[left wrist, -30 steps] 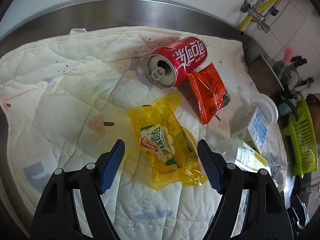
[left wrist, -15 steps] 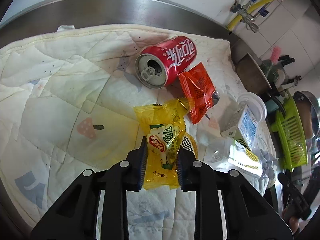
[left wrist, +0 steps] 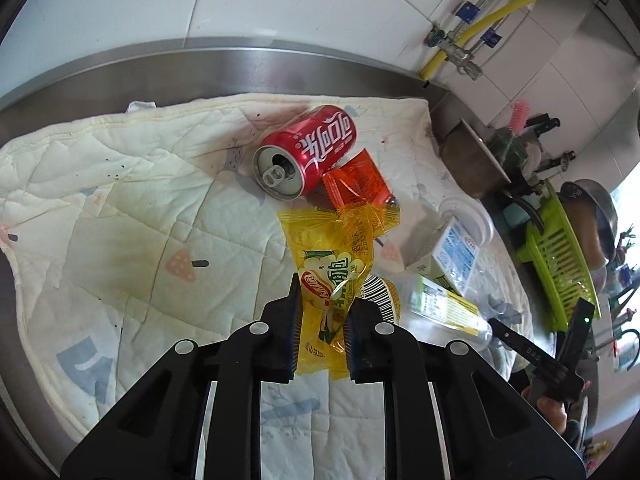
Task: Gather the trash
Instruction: 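Lift the yellow bag with the left tool while the right tool grasps the crumpled foil, then drop the foil from the right tool and the yellow bag from the left tool into the basket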
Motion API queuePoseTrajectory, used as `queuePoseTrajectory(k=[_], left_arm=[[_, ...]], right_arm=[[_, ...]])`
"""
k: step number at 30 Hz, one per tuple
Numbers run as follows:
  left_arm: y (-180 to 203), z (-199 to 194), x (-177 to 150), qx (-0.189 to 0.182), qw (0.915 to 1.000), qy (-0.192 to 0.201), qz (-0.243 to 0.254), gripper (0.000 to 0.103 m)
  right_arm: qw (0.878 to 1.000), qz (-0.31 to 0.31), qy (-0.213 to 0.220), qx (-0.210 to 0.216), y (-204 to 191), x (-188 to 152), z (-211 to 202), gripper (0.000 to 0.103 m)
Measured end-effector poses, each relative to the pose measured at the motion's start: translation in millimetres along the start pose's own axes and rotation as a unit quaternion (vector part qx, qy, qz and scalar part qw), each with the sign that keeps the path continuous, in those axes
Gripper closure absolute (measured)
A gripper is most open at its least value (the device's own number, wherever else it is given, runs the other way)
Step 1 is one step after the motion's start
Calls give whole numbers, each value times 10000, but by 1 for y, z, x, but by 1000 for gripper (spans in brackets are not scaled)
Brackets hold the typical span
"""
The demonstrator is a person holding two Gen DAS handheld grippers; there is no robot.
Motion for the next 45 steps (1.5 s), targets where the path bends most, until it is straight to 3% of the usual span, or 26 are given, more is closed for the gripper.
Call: queuePoseTrajectory(k=[4, 10, 16, 20, 26, 33, 35, 45], left_arm=[[11, -13, -5, -95, 9998, 88, 141, 87], [38, -26, -16, -257, 9988, 112, 400, 88], [83, -34, -35, -540, 9949, 59, 846, 88], [121, -31, -54, -735, 9900, -84, 1204, 88], [180, -17, -91, -1086, 9783, -429, 1709, 88], [250, 9, -147, -1376, 9582, -970, 2316, 88], [267, 16, -164, -1421, 9516, -1121, 2486, 88], [323, 59, -236, -1429, 9250, -1846, 2996, 88]], right_arm=[[9999, -42, 149, 11, 0, -8, -16, 62], [9992, 21, 380, 89, 9, -31, -51, 64], [9980, 119, 618, 9, 32, -71, -95, 64], [9968, 299, 669, -304, 63, -108, -120, 63], [9917, 791, 632, -796, 122, -159, -146, 56], [9849, 1249, 589, -1046, 173, -206, -169, 48], [9837, 1323, 621, -1046, 181, -214, -176, 41], [9781, 1448, 946, -1160, 201, -237, -215, 34]])
Point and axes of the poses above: each gripper's, at about its wrist camera, not at the fingertips, and z roughly the way its jaws point, y to its right, x to its top, the point moved 6 cm from there along z, roughly the way its jaws point, and after that the axes turned 11 degrees about -y, right-handed, at the moved point
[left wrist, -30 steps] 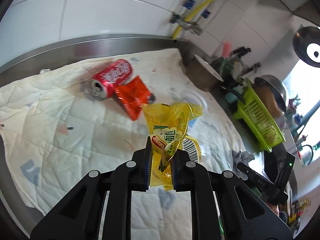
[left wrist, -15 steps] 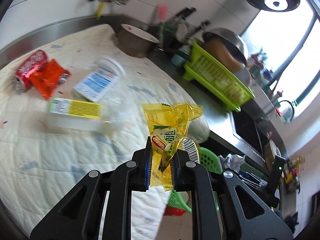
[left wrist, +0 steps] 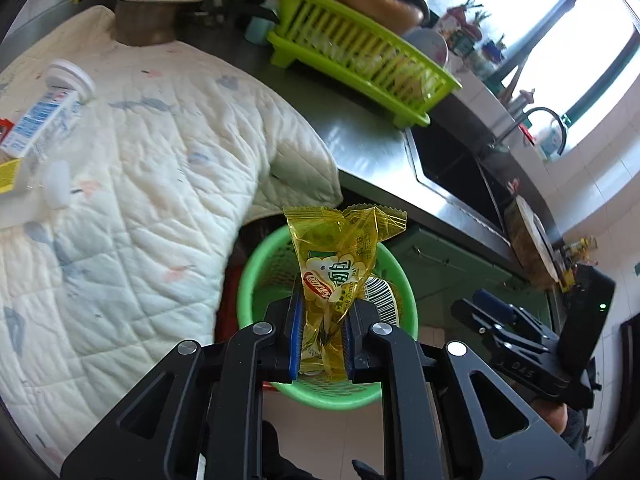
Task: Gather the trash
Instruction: 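Drop the foil from the right tool and the yellow bag from the left tool into the basket, then return both tools over the mat toward the plastic bottle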
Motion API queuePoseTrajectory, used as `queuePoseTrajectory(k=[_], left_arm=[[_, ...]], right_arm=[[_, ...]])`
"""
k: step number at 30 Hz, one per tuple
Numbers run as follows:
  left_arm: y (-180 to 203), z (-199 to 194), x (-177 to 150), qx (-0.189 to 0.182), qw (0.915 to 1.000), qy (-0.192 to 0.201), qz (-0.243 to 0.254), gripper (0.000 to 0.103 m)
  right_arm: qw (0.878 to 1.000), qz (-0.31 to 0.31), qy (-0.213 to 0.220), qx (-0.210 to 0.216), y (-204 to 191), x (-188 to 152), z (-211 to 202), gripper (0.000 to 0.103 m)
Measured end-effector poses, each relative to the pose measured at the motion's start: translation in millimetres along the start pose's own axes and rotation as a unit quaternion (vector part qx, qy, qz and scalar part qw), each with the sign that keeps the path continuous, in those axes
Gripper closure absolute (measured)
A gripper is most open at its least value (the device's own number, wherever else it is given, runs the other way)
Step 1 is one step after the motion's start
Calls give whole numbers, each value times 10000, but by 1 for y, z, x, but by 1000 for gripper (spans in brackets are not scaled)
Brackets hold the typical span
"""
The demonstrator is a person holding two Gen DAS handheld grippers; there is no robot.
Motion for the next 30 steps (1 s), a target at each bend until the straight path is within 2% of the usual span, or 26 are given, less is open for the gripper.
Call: queuePoseTrajectory(k=[7, 9, 11, 13, 16, 30], left_arm=[[15, 37, -4, 92, 9992, -397, 22, 82], [15, 42, -6, 141, 9988, -479, -8, 70], [16, 45, -8, 141, 9986, -515, -10, 68], [15, 45, -11, 163, 9983, -552, -12, 61], [16, 45, -14, 133, 9982, -581, 27, 59], [-5, 7, -16, 197, 9994, -243, -154, 48]], right_arm=[[9997, 122, 218, 24, 12, -5, -20, 30], [9996, 145, 249, 28, 14, -6, -24, 30], [9995, 159, 266, 45, 15, -6, -26, 30], [9995, 168, 272, 72, 16, -7, -27, 30], [9994, 144, 294, 104, 13, -7, -28, 29], [9986, -171, 365, 338, -22, 4, -26, 26]])
Point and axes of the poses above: each gripper's, at about its wrist camera, not at the fingertips, and z roughly the way its jaws point, y to its right, x to its top, the point moved 6 cm from there along z, roughly the way its jaws point, and after that the axes turned 11 degrees about -y, right-handed, at the moved point
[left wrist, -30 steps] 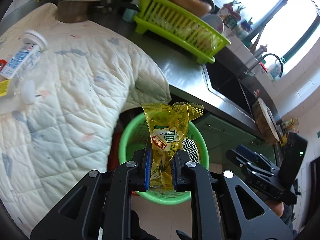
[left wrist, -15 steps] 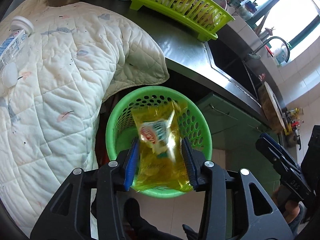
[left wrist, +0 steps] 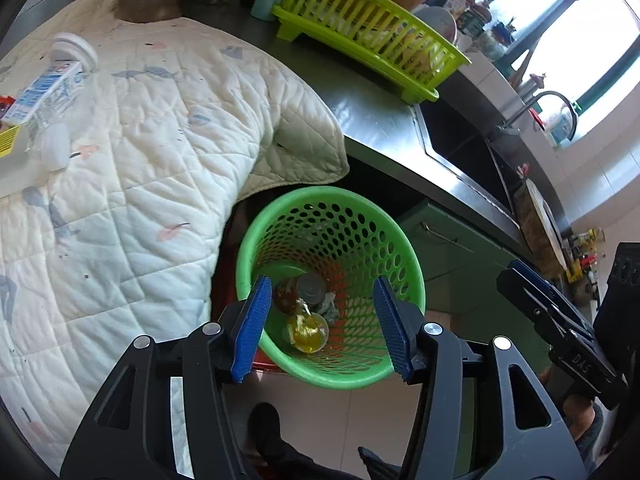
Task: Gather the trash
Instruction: 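Return both tools over the mat toward the plastic bottle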
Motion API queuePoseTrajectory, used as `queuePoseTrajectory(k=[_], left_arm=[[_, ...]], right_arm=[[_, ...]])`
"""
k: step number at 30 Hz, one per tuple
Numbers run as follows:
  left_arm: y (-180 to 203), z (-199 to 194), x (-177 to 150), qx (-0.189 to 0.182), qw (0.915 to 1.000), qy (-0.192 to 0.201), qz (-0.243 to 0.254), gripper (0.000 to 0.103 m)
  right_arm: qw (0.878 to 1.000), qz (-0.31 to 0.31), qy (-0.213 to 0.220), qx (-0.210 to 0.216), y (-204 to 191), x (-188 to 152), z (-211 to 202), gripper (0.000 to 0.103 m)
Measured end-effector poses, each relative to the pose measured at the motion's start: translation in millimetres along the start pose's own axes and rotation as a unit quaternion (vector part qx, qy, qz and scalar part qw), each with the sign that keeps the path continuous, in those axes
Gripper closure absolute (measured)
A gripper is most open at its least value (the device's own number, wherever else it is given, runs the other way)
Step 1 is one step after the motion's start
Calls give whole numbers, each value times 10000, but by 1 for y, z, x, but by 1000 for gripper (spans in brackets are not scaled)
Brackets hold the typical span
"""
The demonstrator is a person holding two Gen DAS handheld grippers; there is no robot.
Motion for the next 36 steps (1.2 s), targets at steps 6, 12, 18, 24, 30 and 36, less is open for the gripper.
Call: queuePoseTrajectory(k=[6, 12, 18, 24, 30, 36], left_arm=[[-31, -28, -4, 150, 9991, 254, -303, 44], [-75, -66, -6, 367, 9948, 619, -716, 41], [-131, -103, -16, 634, 9858, 918, -1253, 40], [-188, -136, -29, 836, 9728, 1187, -1803, 39], [-232, -163, -43, 1022, 9599, 1409, -2197, 38], [-266, -176, -55, 1083, 9506, 1506, -2489, 38]], right_arm=[[9994, -280, -71, 197, -30, 8, 12, 25], [9961, -743, -173, 442, -78, 20, 31, 24], [9891, -1273, -303, 677, -133, 29, 51, 22], [9757, -1944, -451, 907, -195, 39, 73, 22], [9611, -2495, -529, 1057, -256, 50, 96, 22], [9540, -2745, -602, 1043, -296, 68, 123, 22]])
Point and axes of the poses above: each gripper's, at about its wrist camera, not at the fingertips, and z roughly the way its jaws point, y to its right, x to its top, the point moved 6 cm from there along z, roughly the way its jaws point, and after that the axes turned 11 degrees about -y, right-handed, at the moved point
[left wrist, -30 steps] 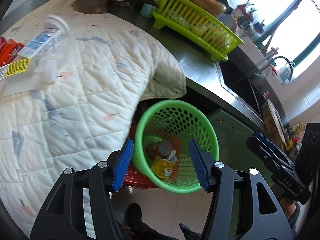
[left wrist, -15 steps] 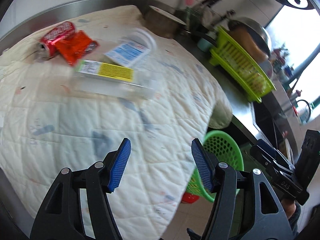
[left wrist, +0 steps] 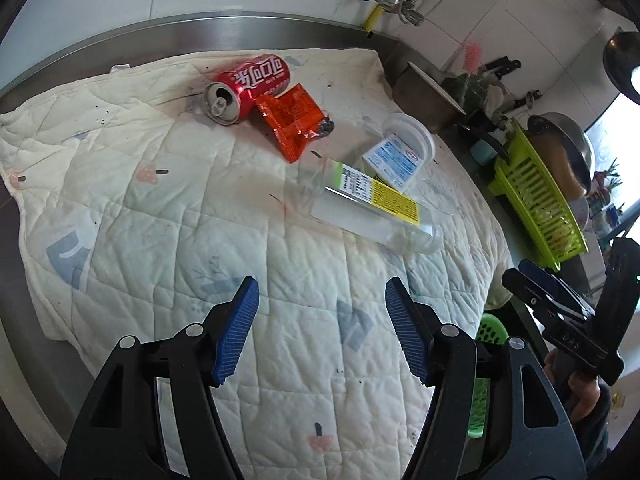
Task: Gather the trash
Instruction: 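Return both tools over the mat toward the plastic bottle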
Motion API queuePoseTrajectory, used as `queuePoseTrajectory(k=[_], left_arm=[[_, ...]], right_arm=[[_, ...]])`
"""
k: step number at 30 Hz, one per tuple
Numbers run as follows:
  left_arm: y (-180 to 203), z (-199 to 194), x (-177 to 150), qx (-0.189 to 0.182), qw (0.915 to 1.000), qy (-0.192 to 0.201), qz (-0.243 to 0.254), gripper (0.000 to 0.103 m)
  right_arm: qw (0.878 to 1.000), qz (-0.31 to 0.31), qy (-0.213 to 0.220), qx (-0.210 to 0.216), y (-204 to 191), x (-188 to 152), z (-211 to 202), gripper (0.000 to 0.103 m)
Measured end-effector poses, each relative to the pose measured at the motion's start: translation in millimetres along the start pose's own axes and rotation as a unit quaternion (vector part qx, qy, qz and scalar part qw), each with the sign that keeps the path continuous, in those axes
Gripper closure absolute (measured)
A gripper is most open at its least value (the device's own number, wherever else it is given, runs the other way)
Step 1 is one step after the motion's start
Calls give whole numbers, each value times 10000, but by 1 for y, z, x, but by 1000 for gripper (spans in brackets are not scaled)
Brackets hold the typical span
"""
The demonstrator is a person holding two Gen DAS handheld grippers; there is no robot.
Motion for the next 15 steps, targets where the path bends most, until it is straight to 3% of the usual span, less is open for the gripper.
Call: queuePoseTrajectory(k=[8, 15], left_arm=[[-16, 6, 10, 109, 9999, -42, -4, 38], [-4, 14, 25, 252, 9973, -118, 679, 38]], right_arm=[[9999, 99, -53, 45, 4, 46, 40, 22], [9995, 39, -297, -42, 11, 63, 82, 24]])
Point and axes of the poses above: each gripper's, at about its wrist camera, not at the fingertips, and z roughly the way its jaws point, y to its right, x to its top, the point moved 6 cm from there along z, roughly the way its jaws point, and after that the axes turned 11 degrees about -y, right-handed, at the moved point
